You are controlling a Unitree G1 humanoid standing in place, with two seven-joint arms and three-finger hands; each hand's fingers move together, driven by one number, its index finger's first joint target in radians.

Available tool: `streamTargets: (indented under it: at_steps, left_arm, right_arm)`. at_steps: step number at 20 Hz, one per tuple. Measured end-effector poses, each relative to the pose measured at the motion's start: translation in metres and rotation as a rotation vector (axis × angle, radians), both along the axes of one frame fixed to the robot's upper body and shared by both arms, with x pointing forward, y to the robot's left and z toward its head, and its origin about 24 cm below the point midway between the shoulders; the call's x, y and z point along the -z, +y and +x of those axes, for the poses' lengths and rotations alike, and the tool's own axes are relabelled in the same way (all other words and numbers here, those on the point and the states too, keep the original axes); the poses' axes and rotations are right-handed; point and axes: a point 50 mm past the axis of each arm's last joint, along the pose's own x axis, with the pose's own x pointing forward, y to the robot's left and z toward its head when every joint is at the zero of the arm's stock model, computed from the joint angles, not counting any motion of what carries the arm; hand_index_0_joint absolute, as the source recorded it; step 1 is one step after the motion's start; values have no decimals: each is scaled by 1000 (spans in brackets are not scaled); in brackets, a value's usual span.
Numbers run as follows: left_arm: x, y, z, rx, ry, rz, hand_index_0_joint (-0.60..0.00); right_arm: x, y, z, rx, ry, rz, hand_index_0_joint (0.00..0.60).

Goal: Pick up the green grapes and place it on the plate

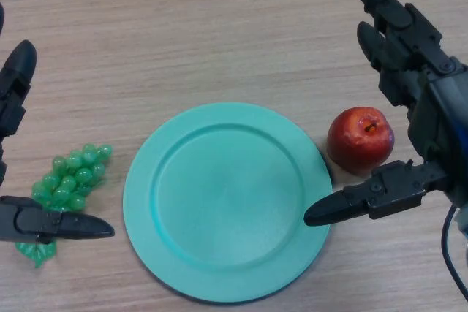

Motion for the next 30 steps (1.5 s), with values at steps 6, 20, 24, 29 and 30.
streamTargets:
  at_steps: [6, 20, 24, 29, 30]
  left_arm:
    - [0, 0, 0, 0, 0, 0, 0]
    - [67, 67, 20, -237, 348, 337, 0]
    - [84, 69, 34, -232, 454, 458, 0]
    - [110, 49, 55, -199, 459, 843, -98]
    - [113, 51, 55, -201, 472, 865, -198]
  right_arm:
    - [0, 1, 0, -11, 3, 13, 0]
    - [-2, -2, 0, -12, -3, 20, 0]
    - [1, -8, -1, 11, 13, 17, 0]
    - [-3, -11, -6, 18, -11, 29, 0]
    - [-3, -11, -7, 8, -10, 38, 0]
